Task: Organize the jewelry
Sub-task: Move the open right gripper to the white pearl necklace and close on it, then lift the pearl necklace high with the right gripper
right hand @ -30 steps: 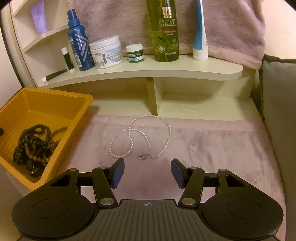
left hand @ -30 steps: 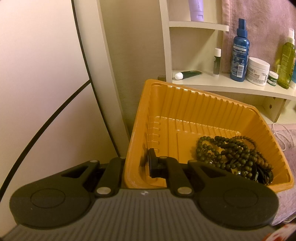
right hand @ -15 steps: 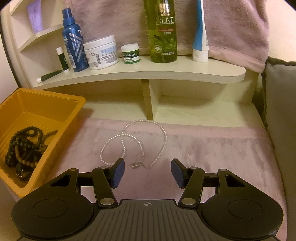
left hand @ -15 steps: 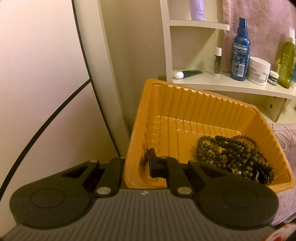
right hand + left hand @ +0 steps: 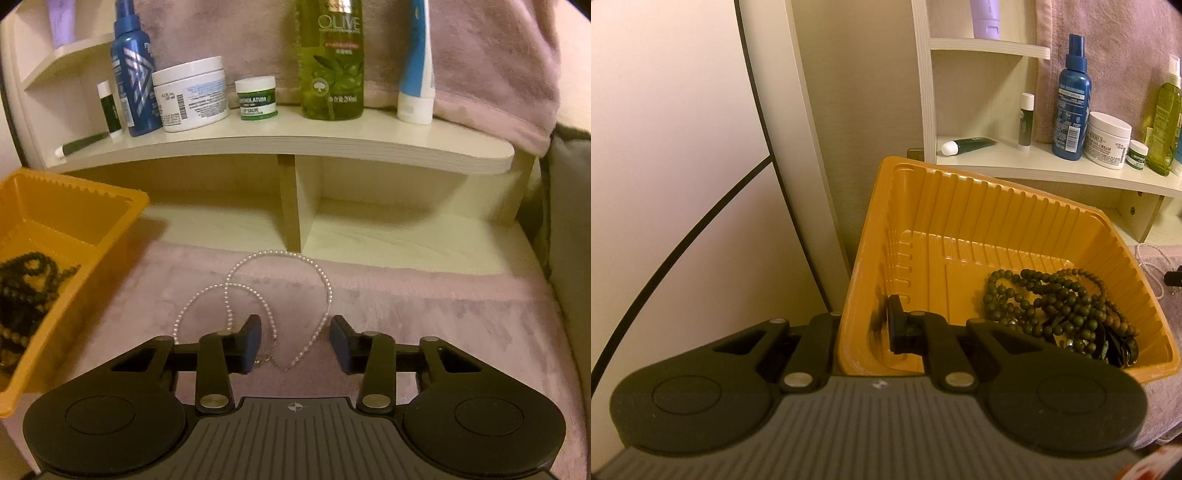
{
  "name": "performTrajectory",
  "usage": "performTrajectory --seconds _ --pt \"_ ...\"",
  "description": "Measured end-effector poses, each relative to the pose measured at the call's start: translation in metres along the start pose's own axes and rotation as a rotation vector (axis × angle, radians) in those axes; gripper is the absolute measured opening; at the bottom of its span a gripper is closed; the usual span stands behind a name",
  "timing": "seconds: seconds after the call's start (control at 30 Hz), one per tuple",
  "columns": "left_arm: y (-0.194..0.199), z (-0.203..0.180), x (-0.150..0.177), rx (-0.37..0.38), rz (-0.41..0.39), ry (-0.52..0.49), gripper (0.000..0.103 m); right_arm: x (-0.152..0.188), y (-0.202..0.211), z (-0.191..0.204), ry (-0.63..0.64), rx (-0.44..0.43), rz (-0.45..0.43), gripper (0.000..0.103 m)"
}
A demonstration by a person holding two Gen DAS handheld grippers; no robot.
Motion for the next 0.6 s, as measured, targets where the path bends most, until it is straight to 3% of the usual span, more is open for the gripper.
performTrajectory --seconds 0.07,0.13,0.23,0.6 --pt "0.000 0.000 0.000 0.000 0.000 0.000 0.009 0.000 -0.001 0.003 0.034 0.002 -0.010 0.031" --pt "0.000 0.000 0.000 0.000 0.000 0.001 0.009 0.000 0.000 0.005 0.043 -0.003 -0.013 0.010" --pt "0.000 0.000 0.000 0.000 0.000 0.000 0.009 0.001 0.001 0.005 0.051 -0.001 -0.016 0.003" --pt "0.000 0.001 0.001 -0.001 -0.001 0.000 0.009 -0.007 0.044 0.004 0.009 -0.011 -0.100 0.002"
Point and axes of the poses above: each gripper's, at about its wrist camera, not at the fingertips, and y roughly against the way its jaws point, z to its left, x to its underside, the point moved 7 cm from there along -y, roughly the way its jaws point, and after that the axes turned 11 degrees about y, right-handed, at the moved point
